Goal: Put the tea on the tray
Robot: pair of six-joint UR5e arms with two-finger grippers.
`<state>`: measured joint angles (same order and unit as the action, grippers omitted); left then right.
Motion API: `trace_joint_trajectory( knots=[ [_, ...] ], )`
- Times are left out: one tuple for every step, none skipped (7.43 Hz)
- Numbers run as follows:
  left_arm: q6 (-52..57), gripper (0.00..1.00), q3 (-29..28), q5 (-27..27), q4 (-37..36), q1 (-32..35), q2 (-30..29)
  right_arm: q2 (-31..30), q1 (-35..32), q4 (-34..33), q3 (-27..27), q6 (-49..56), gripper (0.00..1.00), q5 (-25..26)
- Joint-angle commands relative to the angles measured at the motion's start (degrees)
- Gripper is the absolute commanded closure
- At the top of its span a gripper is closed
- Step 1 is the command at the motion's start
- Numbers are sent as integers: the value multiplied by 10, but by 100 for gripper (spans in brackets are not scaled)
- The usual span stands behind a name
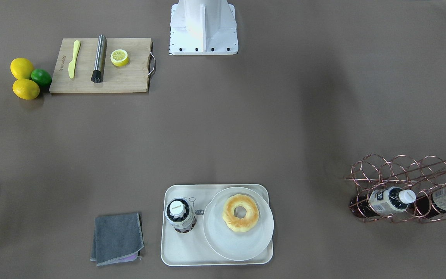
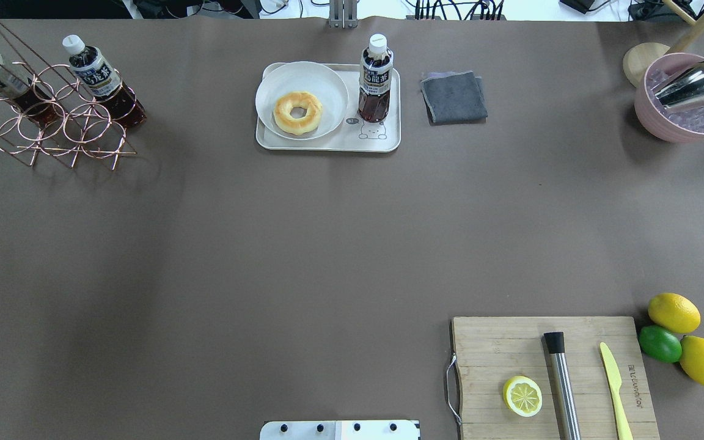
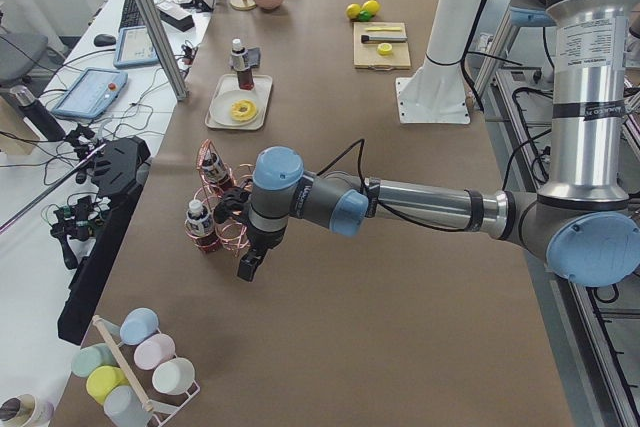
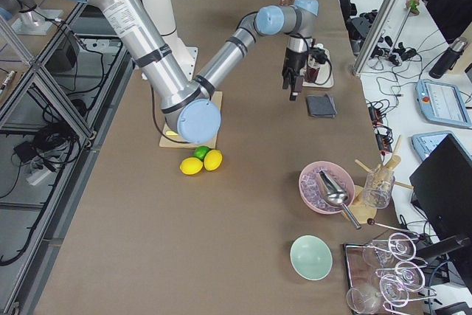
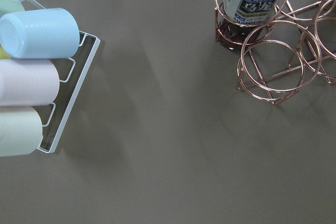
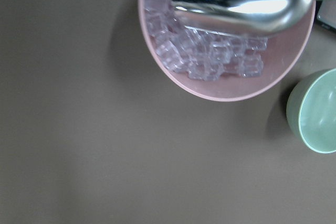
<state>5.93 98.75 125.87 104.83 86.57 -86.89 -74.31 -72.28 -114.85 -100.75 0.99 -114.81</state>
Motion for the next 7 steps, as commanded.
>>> trace_joint_trajectory(
  knots=[
    [0,2,-13,5,-1,0,1,-147,-108,259,96,23,0,-131],
    [-1,2,-13,6,-2,0,1,-149,-130,274,104,23,0,-138],
    [-1,2,-13,7,-5,0,1,-152,-153,272,104,23,0,-166],
    [-1,2,-13,19,-8,0,0,-153,-182,269,104,24,0,-186],
    [-1,2,-21,45,-9,0,-4,-151,-201,248,100,24,0,-194],
    [0,2,-22,60,-9,3,-3,-149,-214,228,86,25,0,-196],
    [4,2,-21,61,-25,12,-5,-148,-219,221,86,29,0,-197]
  ],
)
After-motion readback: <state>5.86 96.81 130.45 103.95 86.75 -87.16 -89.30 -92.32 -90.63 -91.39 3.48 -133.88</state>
